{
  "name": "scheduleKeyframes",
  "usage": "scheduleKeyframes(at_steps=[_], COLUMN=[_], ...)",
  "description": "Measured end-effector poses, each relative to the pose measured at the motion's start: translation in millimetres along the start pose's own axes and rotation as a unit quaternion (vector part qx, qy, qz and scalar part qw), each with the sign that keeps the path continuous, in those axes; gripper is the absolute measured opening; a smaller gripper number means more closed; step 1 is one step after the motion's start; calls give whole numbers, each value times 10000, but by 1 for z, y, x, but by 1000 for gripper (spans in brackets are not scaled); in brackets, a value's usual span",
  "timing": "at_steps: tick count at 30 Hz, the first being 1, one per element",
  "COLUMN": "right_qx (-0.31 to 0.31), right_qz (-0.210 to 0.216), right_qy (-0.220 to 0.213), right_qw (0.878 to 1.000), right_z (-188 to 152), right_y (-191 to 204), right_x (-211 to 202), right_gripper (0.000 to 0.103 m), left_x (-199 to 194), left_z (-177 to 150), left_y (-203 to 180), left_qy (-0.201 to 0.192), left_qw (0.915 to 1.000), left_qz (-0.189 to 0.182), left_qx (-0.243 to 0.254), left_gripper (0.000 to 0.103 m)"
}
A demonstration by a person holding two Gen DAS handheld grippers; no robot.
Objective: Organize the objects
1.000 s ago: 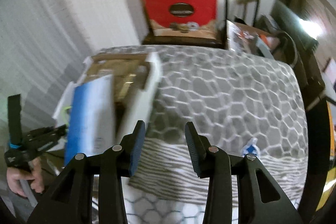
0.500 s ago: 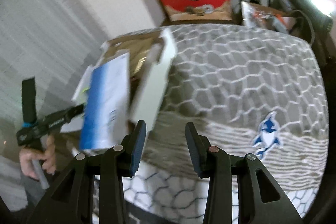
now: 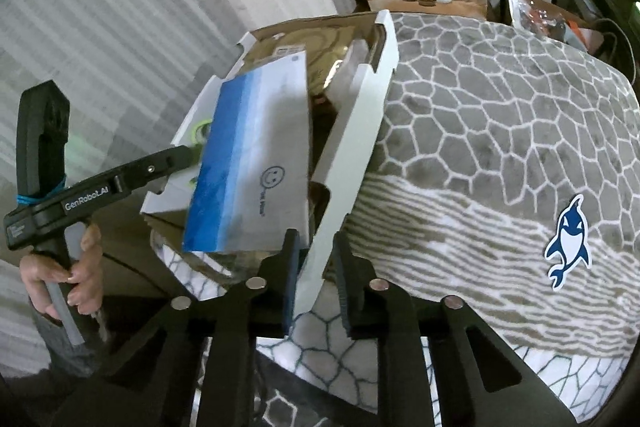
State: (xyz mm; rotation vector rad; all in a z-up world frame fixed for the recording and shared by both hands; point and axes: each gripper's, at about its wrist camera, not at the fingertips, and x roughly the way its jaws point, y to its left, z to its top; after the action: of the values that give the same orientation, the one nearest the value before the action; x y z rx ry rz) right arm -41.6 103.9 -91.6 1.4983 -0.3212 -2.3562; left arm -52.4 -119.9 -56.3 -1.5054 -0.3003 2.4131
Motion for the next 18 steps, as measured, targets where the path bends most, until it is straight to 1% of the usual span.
scheduleKeyframes(at_steps=[3,8,11,15,18], right_qx=[-117,-294,-380,-392,-396], right_qz=[32,48,-19,16,41], right_qy=[6,29,13,-7,-32], right_qw=[9999,9996,9993,9992,9992], right_z=[-1,-4,-4,-4,-4], right_y=[5,18,24,27,27], right_x=[-1,1,3,3,2], right_gripper=[13,10,10,10,10], left_x=[6,11,13,13,12], left_z=[-2,-3,-2,2,7], left_y=[-10,-23,-28,-29,-31], left_qy=[117,162,123,106,61], left_qw=[9998,9993,9992,9993,9990], left_qz=[-43,-127,-39,-25,31], left_qx=[135,304,387,358,431], left_gripper=[39,37,35,32,32])
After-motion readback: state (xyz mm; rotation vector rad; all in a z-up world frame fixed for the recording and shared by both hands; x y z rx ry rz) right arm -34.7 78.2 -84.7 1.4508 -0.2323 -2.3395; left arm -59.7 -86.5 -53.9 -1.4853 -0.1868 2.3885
